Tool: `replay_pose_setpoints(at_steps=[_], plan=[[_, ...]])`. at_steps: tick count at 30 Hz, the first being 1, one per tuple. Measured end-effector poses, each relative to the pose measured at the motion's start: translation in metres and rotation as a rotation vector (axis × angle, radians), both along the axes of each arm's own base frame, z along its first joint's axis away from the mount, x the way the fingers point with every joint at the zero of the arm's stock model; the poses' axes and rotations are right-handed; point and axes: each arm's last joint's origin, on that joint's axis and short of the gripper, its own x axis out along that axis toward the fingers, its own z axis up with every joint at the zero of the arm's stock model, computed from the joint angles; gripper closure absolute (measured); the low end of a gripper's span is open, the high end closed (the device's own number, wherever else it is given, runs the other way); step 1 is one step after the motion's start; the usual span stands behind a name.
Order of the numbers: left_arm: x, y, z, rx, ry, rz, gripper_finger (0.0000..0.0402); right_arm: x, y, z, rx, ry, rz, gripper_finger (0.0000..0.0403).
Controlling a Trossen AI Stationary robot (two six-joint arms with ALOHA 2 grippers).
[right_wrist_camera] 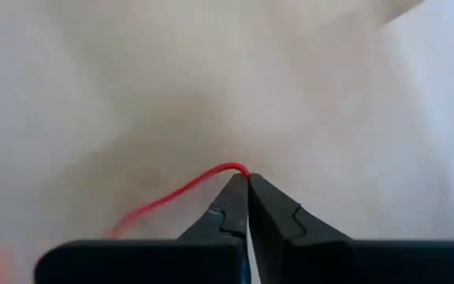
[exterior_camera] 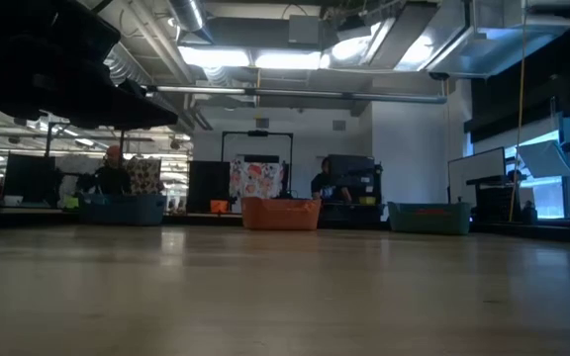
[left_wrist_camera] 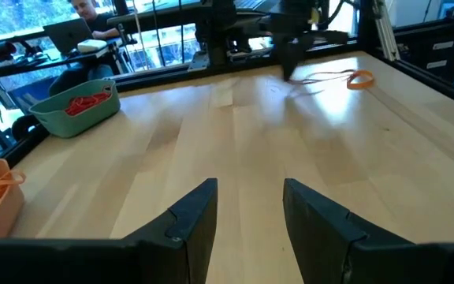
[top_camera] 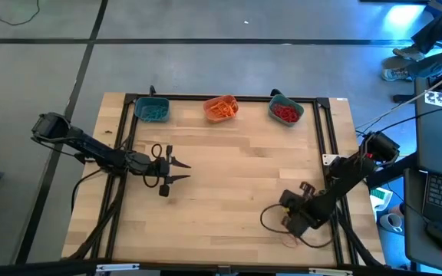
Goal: Sort rubber bands into baskets
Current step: Put the red rubber band into the green bin
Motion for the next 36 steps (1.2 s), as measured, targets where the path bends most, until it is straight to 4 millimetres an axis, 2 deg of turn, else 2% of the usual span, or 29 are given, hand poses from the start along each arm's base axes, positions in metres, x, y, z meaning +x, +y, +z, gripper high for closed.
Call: replay_pose_setpoints(at_steps=[3, 7, 18, 25, 36], plan=[[0.000, 0.000, 0.000, -0.004, 0.000, 0.002, 0.0258, 0.008, -0.014, 0.000, -0.097, -0.052, -0.044, 0.0392], [0.000, 0.000, 0.000, -0.005, 0.000, 0.002, 0.0258, 0.018, -0.030, 0.001, -0.132, -0.035, -0.085, 0.0400], [0.000, 0.000, 0.001, -0.017, -0.011, 0.004, 0.0258, 0.039, -0.064, 0.001, -0.178, 0.038, 0.028, 0.0401], [-0.006, 0.002, 0.014, -0.008, -0.075, -0.001, 0.0258, 0.040, -0.080, 0.003, -0.248, 0.094, 0.005, 0.0402], [-0.021, 0.006, 0.022, -0.011, -0.052, 0.019, 0.0258, 0.043, -0.098, 0.009, -0.269, 0.120, 0.032, 0.0402]])
